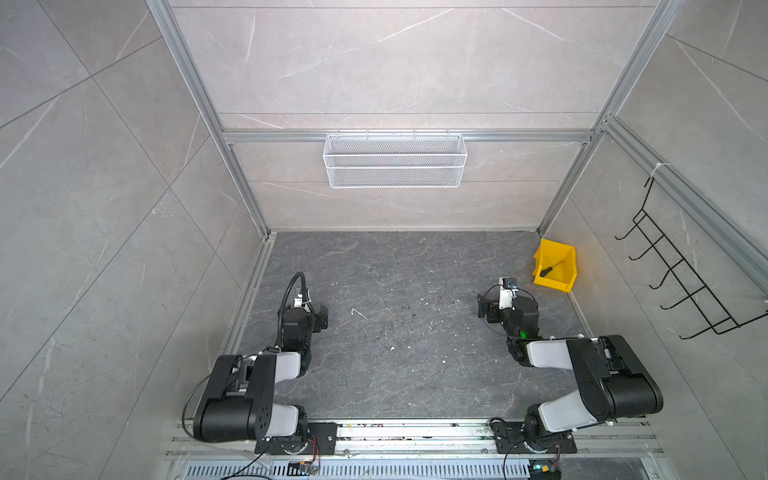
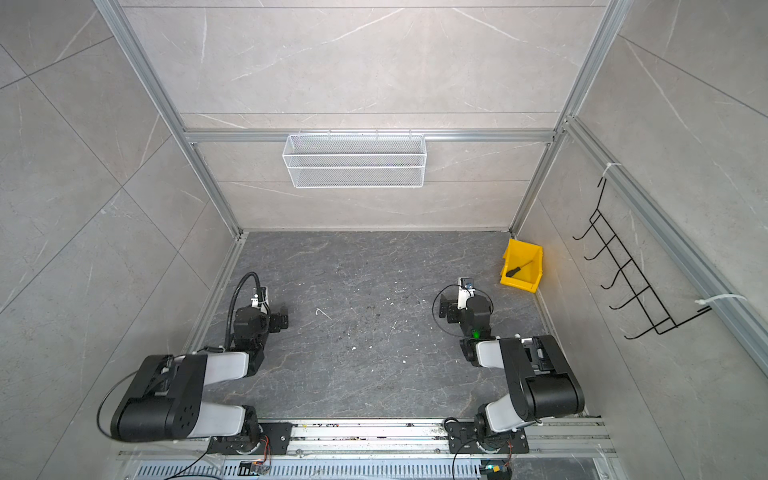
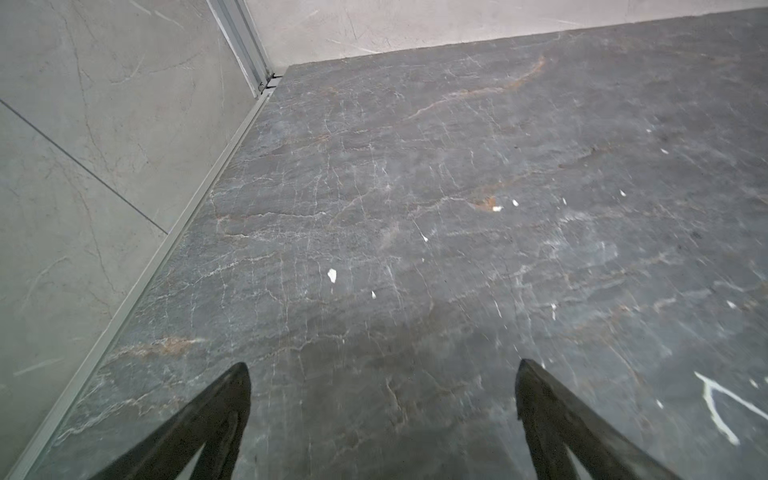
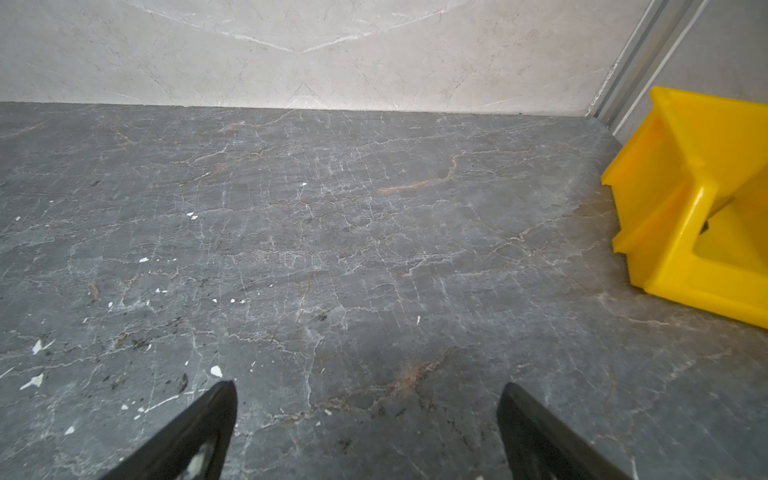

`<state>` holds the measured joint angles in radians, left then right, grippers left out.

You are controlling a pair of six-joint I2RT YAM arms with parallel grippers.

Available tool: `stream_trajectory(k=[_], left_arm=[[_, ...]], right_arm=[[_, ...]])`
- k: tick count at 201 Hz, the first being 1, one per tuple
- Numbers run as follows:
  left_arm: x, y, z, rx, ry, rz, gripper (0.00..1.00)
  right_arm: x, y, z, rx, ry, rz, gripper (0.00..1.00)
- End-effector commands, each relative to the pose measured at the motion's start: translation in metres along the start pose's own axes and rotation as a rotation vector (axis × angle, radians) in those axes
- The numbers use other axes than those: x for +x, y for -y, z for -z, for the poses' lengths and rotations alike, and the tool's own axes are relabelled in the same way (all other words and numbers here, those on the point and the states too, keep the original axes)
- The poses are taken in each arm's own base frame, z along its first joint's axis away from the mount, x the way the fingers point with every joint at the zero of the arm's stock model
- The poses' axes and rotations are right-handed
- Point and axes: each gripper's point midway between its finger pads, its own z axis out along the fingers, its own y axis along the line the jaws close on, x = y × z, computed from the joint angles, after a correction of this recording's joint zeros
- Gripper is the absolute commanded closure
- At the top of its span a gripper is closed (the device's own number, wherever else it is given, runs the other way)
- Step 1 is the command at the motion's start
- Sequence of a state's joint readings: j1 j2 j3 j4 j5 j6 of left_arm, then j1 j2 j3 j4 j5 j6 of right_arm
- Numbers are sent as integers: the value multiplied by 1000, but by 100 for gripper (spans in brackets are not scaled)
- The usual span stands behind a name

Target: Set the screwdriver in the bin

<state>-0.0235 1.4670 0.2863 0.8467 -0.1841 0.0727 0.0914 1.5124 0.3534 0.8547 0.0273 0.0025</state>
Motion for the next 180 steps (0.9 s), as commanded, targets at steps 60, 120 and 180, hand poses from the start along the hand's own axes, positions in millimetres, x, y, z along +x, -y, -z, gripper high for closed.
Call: stream_trajectory(k=[60, 120, 180], left_arm=[[-22, -9, -15, 39, 37, 115, 0], [-22, -9, -15, 41, 35, 115, 0], [-22, -9, -15, 41, 35, 115, 0]], right_arm=[[-7, 0, -2, 9, 17, 19, 1], [-7, 0, -2, 9, 16, 18, 1], [-6, 0, -2, 9, 14, 18, 1]])
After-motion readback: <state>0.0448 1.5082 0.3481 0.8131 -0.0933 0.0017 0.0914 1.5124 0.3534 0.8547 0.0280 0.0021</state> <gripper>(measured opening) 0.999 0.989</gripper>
